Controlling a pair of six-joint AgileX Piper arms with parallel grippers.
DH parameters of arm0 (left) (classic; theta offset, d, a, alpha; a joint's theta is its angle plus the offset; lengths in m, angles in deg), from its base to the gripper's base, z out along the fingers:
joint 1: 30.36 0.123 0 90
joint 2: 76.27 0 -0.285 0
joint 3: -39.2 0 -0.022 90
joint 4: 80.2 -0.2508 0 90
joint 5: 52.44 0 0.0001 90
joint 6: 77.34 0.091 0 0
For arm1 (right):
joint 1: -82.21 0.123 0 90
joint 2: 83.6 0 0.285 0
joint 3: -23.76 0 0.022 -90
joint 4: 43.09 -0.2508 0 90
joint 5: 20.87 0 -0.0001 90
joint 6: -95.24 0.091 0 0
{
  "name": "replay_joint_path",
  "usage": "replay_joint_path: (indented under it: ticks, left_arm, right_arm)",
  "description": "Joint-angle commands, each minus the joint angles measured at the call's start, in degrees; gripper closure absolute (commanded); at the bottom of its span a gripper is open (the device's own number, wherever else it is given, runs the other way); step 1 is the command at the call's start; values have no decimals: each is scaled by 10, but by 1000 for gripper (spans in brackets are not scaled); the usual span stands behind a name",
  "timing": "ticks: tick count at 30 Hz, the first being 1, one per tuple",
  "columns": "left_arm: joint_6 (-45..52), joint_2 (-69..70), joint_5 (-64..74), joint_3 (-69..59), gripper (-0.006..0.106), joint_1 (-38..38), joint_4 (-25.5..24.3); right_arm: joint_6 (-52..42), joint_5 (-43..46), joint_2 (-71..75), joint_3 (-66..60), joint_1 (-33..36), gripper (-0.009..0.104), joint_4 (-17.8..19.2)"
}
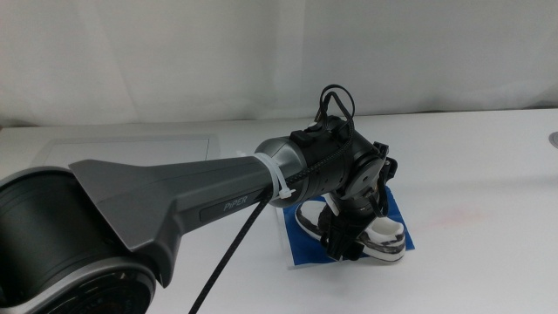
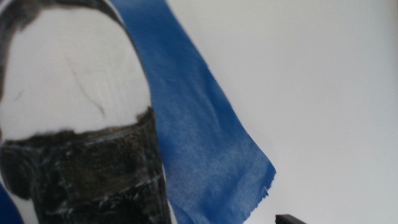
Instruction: Use one arm to grab the shoe from the table and place it on the mat.
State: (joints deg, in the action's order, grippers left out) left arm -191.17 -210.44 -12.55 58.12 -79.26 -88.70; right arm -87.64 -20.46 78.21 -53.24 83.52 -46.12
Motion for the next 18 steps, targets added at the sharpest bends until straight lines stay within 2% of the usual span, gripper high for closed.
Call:
replay_joint_path:
  ticks: [1,18]
  left_arm:
    - [3,7,-5,3,8,2,-11]
    - [35,24,-40,3,8,2,-18]
  right_arm:
    - [-1,4,2,-22,-2,97,4]
    - [-1,3,2,-22,-2,97,2]
